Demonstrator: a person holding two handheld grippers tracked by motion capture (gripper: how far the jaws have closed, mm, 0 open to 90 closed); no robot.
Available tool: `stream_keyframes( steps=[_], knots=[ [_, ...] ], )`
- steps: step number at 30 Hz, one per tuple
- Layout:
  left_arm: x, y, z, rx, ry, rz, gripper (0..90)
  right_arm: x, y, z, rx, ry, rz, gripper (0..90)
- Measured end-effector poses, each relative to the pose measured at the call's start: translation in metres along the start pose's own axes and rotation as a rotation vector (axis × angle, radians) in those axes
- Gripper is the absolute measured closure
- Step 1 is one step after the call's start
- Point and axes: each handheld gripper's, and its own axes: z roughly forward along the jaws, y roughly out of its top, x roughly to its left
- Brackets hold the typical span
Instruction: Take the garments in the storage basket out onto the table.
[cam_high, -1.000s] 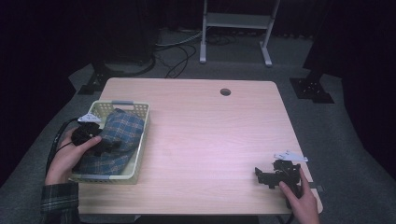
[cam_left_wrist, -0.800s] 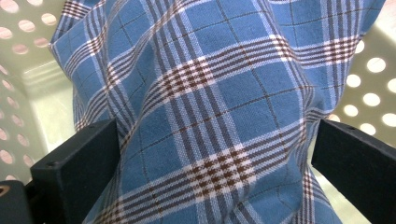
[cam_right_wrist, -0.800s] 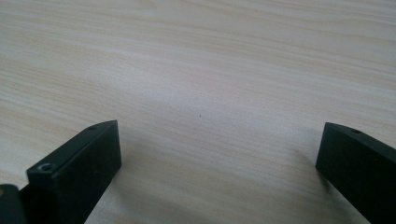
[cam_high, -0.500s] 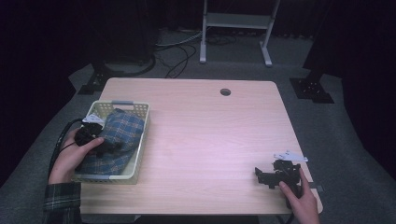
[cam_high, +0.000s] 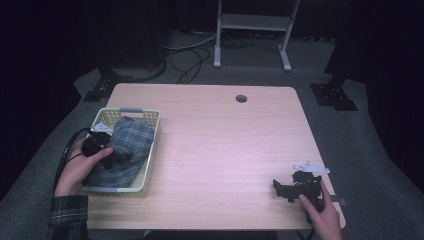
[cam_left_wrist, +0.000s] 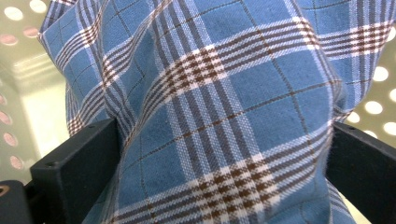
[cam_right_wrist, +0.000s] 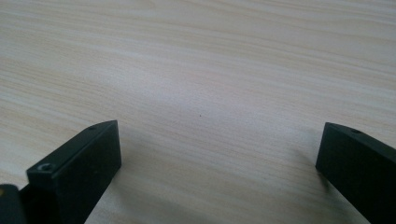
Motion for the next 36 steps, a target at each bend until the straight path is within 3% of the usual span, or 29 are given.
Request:
stream_keyframes(
  steps=[16, 25, 36],
  knots=[
    [-0.003, 0.0, 0.009, 0.044, 0.016, 0.026, 0.0, 0.0, 0.0, 0.0, 0.0, 0.0, 0.0, 0.0],
    [-0.005, 0.0, 0.014, 0.099, 0.025, 0.072, 0.0, 0.0, 0.0, 0.0, 0.0, 0.0, 0.0, 0.0],
    [-0.004, 0.004, 0.007, 0.138, 0.022, 0.081, 27.8, 0.0, 0.0, 0.0, 0.0, 0.0, 0.0, 0.0]
  ],
)
